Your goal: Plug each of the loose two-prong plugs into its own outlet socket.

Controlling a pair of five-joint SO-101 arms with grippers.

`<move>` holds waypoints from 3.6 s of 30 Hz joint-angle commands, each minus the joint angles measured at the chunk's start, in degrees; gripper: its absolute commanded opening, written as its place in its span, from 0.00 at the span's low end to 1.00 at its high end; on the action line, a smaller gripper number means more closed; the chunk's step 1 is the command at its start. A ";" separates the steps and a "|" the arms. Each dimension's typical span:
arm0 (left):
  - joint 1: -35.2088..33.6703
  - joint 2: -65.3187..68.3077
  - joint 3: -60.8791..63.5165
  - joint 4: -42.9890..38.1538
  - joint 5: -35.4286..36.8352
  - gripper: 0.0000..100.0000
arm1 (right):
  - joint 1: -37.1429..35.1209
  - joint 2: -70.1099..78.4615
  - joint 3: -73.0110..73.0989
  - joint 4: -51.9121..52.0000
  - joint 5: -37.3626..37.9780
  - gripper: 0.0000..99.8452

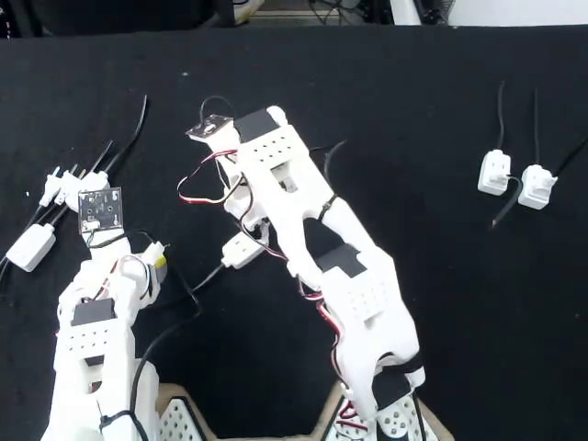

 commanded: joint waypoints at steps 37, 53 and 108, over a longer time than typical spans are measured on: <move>-0.75 -0.88 -0.66 0.09 0.53 0.24 | 6.15 -57.54 61.76 -28.84 1.41 0.01; -0.57 -0.88 -0.66 0.09 0.53 0.24 | 18.64 -65.01 91.30 -52.48 11.78 0.01; -0.66 -0.88 -0.40 0.09 0.53 0.24 | 26.46 -64.57 94.46 -50.02 23.12 0.09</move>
